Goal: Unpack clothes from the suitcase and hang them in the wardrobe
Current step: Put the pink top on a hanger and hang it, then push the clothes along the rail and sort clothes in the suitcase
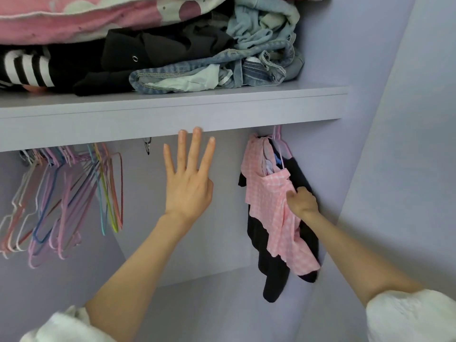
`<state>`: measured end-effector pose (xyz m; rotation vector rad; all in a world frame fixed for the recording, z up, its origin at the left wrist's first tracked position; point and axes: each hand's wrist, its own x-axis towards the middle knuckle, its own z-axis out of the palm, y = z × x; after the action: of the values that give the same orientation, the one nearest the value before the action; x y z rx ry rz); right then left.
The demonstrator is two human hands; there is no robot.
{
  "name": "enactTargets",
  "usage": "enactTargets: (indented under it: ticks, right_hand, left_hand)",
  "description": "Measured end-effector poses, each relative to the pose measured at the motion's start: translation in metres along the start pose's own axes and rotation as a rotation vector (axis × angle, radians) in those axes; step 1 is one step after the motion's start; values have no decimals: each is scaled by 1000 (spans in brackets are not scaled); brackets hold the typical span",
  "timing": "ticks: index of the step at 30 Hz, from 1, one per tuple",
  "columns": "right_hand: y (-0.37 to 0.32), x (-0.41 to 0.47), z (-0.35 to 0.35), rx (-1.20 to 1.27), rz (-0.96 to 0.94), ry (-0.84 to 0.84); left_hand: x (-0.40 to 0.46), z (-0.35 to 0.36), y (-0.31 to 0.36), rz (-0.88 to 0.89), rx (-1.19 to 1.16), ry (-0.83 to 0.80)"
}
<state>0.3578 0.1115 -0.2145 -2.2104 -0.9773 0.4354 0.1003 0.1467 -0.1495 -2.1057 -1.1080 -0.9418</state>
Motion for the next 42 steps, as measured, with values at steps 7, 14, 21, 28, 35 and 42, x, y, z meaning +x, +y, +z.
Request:
enactTargets:
  ticks: [7, 14, 21, 28, 35, 42]
  right_hand:
    - [36, -91, 6, -66, -12, -135]
    - [100, -220, 32, -249, -95, -330]
    - [207, -339, 49, -294, 58, -528]
    - [325, -406, 19, -180, 363, -564]
    - [452, -449, -37, -60, 547, -486]
    - [610, -451, -90, -31, 701, -442]
  left_hand:
    - [-75, -16, 26, 112, -295, -260]
    - [-173, -64, 67, 38, -487, -789]
    - [-290, -78, 120, 148, -602, -1242]
    - [-356, -96, 198, 362, -592, -1516]
    - [-395, -115, 342, 526, -621, -1631]
    - [-461, -99, 513, 574, -679, -1735]
